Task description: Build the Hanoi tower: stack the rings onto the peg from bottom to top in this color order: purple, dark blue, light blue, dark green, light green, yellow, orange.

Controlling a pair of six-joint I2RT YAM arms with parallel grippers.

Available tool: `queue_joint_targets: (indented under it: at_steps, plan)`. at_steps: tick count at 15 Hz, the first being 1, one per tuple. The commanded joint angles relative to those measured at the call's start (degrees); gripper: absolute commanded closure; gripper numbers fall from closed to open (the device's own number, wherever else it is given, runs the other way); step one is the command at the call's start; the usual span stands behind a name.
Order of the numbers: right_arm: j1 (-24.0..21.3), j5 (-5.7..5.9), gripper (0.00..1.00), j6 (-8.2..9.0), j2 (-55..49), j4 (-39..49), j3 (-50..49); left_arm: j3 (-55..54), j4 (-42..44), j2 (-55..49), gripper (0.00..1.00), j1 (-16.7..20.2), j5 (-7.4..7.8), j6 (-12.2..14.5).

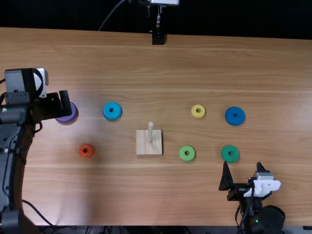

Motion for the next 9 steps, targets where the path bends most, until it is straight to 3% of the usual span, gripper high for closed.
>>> queue_joint_targets:
  at_steps: [1,2,3,5,6,9]
  plan:
    - [-0.7,-0.2,0.0,-0.2,-0.7,-4.5,-3.4,3.8,-2.9,5.4,0.0,0.2,2.42,0.6]
    - [-0.7,-0.2,0.0,-0.2,-0.7,-4.5,-3.4,6.7,-5.8,9.3,0.0,0.1,2.31,0.9]
    - [-0.7,-0.2,0.0,-0.2,-0.7,-4.5,-3.4,9.1,-7.3,12.4,0.0,-0.4,2.0,2.9]
    - [-0.7,-0.2,0.0,-0.2,-0.7,-4.5,-3.4,12.2,-8.3,18.4,0.0,-1.2,1.26,9.9]
    - [-0.7,-0.2,0.0,-0.2,-0.7,-4.5,-3.4,13.8,-8.3,20.9,0.0,-1.8,1.15,11.5]
    - [-0.7,-0.2,0.0,-0.2,-0.7,-4.5,-3.4,17.9,-8.2,27.0,0.0,-3.4,0.84,12.0]
